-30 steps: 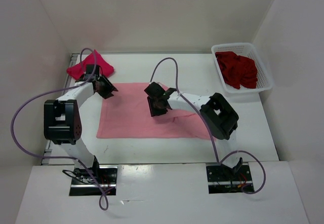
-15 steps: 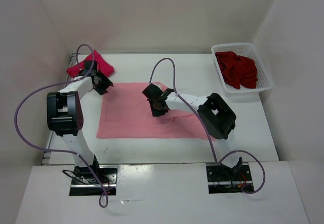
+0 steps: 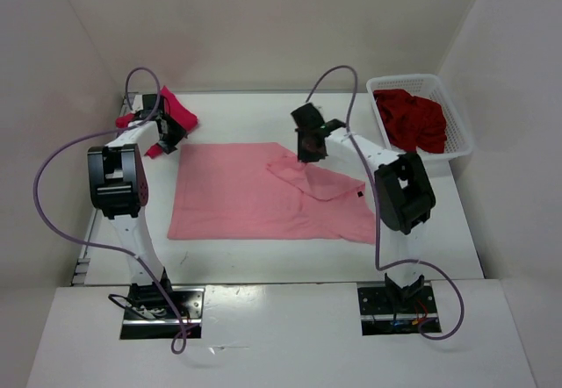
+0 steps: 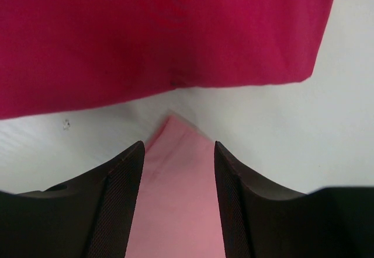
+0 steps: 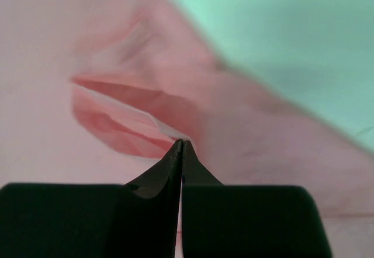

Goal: Fold and stack the t-shirts
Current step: Grap the side of the flattened tshirt furthest away from the robot with both arms

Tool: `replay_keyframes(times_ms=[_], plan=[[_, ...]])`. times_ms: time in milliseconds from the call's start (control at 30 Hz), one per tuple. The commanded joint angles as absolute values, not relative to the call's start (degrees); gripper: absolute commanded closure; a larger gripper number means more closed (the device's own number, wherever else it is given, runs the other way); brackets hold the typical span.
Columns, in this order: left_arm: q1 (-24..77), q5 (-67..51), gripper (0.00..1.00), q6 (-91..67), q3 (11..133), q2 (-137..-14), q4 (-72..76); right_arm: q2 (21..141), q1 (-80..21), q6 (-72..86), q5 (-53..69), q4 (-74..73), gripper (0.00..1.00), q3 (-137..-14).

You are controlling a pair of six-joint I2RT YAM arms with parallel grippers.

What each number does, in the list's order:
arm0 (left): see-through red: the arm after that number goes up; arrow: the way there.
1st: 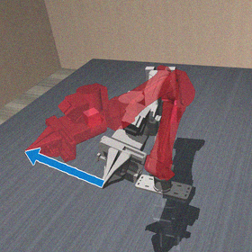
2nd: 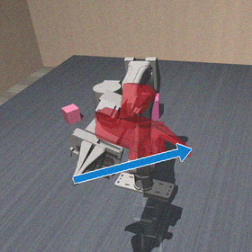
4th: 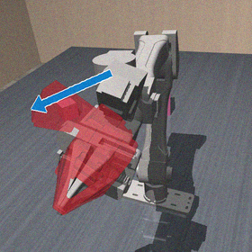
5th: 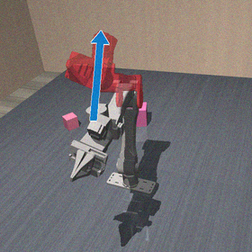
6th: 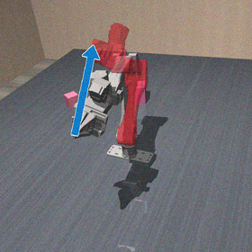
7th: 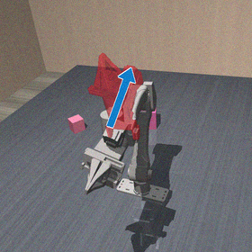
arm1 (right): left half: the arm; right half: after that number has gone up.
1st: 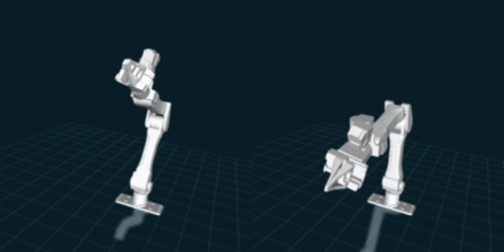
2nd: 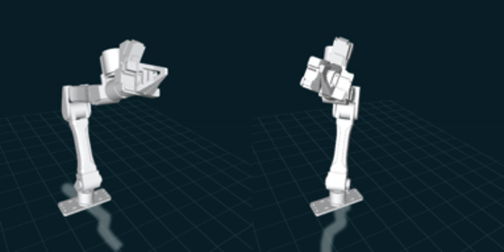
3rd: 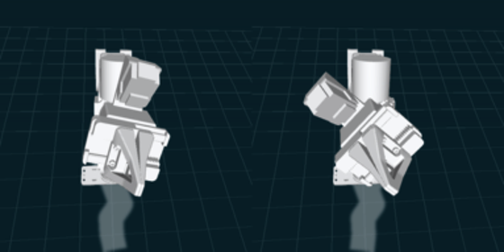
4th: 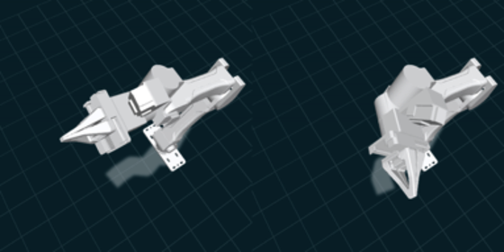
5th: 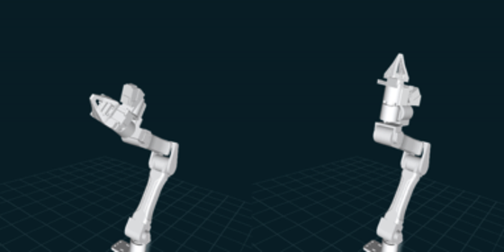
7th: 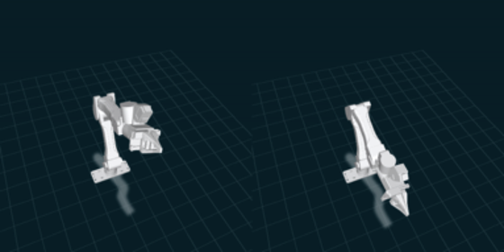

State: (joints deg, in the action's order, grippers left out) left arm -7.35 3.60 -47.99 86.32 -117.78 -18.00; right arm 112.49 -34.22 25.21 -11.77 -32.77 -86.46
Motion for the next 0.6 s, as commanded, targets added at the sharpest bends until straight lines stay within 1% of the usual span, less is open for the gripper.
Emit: replay_keyframes(times_ms=[0, 133, 167, 333, 433, 500, 567], plan=[[-7.5, 5.9, 0.41, -46.9, 90.1, -119.9, -18.1, 109.4, -26.7, 22.4, -12.9, -34.1, 1.00, -91.0], [-7.5, 6.6, 0.41, -45.7, 93.4, -122.7, -18.6, 113.9, -19.4, 21.9, -11.1, -33.5, 1.00, -95.6], [-6.9, 7.1, 0.43, -45.2, 94.0, -123.6, -19.3, 115.0, -17.7, 21.9, -11.1, -33.5, 1.00, -98.0], [-6.4, 7.9, 0.46, -44.6, 95.7, -124.8, -19.3, 124.0, -15.0, 21.9, -9.4, -33.9, 1.00, -106.6], [-5.9, 7.9, 0.55, -44.1, 95.7, -126.2, -19.3, 128.3, -13.8, 21.9, -8.7, -34.7, 1.00, -113.5], [-5.9, 8.4, 0.58, -44.1, 96.2, -126.2, -19.9, 131.1, -12.7, 21.4, -8.7, -36.1, 1.00, -116.1], [-5.9, 9.0, 0.58, -43.6, 95.4, -126.2, -19.3, 132.8, -12.0, 21.4, -8.7, -36.7, 1.00, -119.3]])
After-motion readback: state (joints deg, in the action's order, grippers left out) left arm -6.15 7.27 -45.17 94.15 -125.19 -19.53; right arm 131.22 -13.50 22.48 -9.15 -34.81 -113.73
